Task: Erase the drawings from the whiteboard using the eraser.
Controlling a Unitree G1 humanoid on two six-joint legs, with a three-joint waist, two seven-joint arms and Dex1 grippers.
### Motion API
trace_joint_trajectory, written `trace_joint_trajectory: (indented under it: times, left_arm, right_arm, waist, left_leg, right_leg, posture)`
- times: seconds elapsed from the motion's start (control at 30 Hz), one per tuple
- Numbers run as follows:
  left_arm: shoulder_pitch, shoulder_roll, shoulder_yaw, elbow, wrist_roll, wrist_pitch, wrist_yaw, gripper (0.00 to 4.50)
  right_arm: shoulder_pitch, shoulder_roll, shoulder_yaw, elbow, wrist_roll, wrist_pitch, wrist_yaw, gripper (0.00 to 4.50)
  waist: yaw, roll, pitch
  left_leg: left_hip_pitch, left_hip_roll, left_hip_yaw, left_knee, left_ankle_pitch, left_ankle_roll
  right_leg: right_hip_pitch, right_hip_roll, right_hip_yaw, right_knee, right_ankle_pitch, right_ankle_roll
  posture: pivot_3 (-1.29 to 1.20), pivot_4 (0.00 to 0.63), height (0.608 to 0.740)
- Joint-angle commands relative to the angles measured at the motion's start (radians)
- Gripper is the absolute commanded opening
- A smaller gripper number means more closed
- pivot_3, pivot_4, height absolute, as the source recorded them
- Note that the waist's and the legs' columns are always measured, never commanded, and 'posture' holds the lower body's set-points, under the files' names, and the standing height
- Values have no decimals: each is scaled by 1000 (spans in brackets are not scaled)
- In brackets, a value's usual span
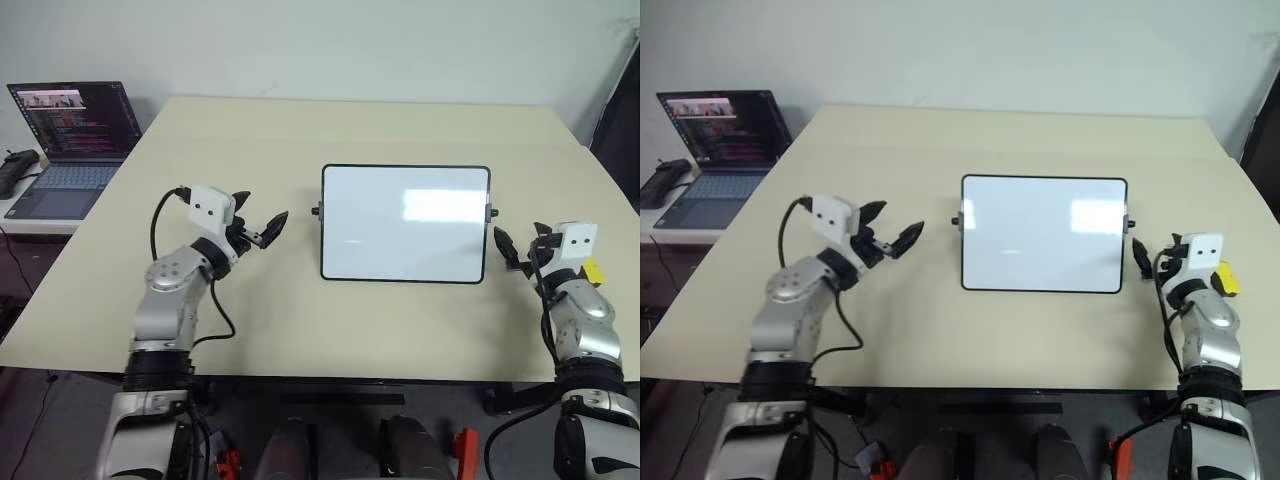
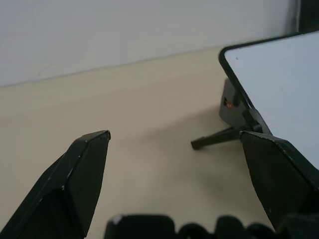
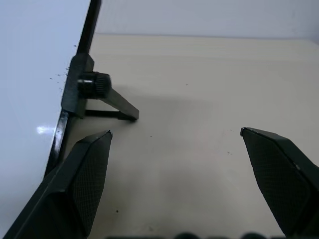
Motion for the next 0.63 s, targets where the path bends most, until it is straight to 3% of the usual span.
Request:
trace_joint_trajectory:
  times: [0.03,0.5,0.63]
  left_arm:
    - [8,-22,-2,37,38,-90,42,4500]
    - [-111,-93,12,569,111,-414,155,4500]
    - [-127,-122,-8,643,131,-467,164,4500]
  right_arm:
    - [-13,-1,-2,16,-4,-61,-12,4451]
    - [-5,58,24,44,8,-102,-54,4451]
    - [-3,75,30,25,5,-97,-70,4451]
  waist:
    - [-6,0,0]
    - [-11,0,-1]
    - [-11,0,-1]
  left_leg:
    - [0,0,0,0,0,0]
    - [2,0,0,-1,0,0]
    - [1,0,0,-1,0,0]
  right_leg:
    - [0,0,0,0,0,0]
    - [0,1,0,1,0,0]
    - [0,1,0,1,0,0]
  posture:
    - [0,150,740]
    - [0,150,740]
    - [0,150,740]
